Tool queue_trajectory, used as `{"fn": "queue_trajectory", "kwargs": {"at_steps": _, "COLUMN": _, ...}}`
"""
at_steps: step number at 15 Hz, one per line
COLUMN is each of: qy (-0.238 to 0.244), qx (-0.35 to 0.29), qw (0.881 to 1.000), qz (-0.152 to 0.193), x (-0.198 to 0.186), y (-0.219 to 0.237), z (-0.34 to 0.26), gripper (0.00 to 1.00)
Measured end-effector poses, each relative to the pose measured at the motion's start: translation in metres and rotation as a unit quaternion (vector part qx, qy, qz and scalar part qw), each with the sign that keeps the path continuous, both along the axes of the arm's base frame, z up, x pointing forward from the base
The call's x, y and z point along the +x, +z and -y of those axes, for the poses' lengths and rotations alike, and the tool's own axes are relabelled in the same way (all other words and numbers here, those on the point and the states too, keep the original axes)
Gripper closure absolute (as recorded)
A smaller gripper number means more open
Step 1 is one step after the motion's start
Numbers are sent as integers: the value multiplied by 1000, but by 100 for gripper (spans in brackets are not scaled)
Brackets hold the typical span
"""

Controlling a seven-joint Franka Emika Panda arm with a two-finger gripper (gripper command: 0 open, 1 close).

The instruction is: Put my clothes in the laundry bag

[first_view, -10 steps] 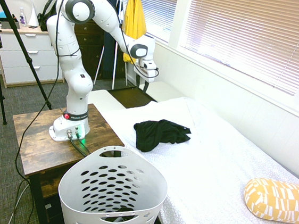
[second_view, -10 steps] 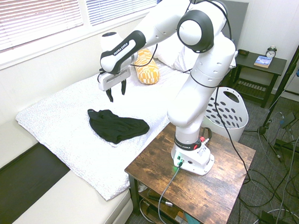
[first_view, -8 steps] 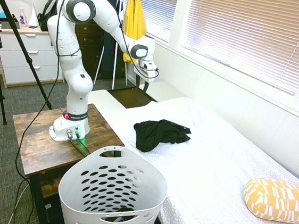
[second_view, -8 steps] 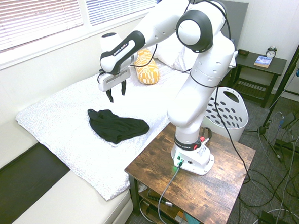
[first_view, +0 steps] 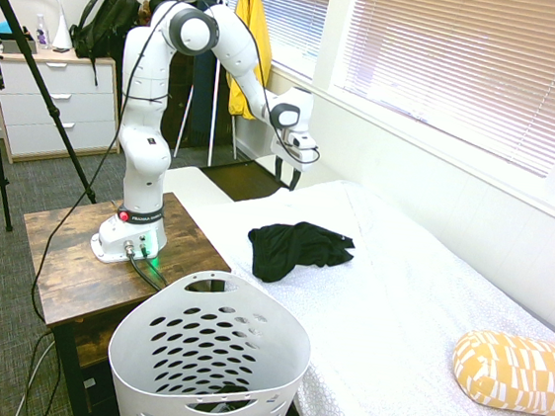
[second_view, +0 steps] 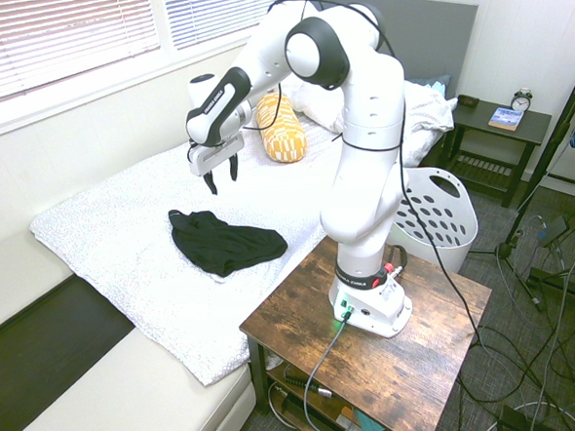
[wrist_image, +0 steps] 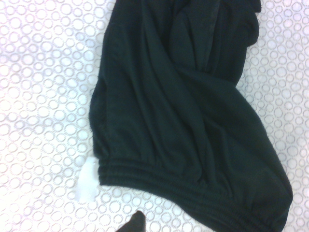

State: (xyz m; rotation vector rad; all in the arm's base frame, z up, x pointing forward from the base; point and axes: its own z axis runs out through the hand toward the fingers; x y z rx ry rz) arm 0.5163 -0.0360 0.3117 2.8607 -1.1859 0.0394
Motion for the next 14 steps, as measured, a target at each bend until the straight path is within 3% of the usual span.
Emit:
{"fn": "queue_trajectory", "kwargs": {"at_steps": 5, "qy": 39, "qx": 13, "qw": 999, "qz": -13, "x": 52, "y": -71, "z": 10, "gripper": 0}}
{"fn": "queue_trajectory", "kwargs": {"at_steps": 14, "qy": 85, "qx": 25, "qw": 995, "qz": -53, "x": 84, "y": -167, "z": 23, "gripper": 0}}
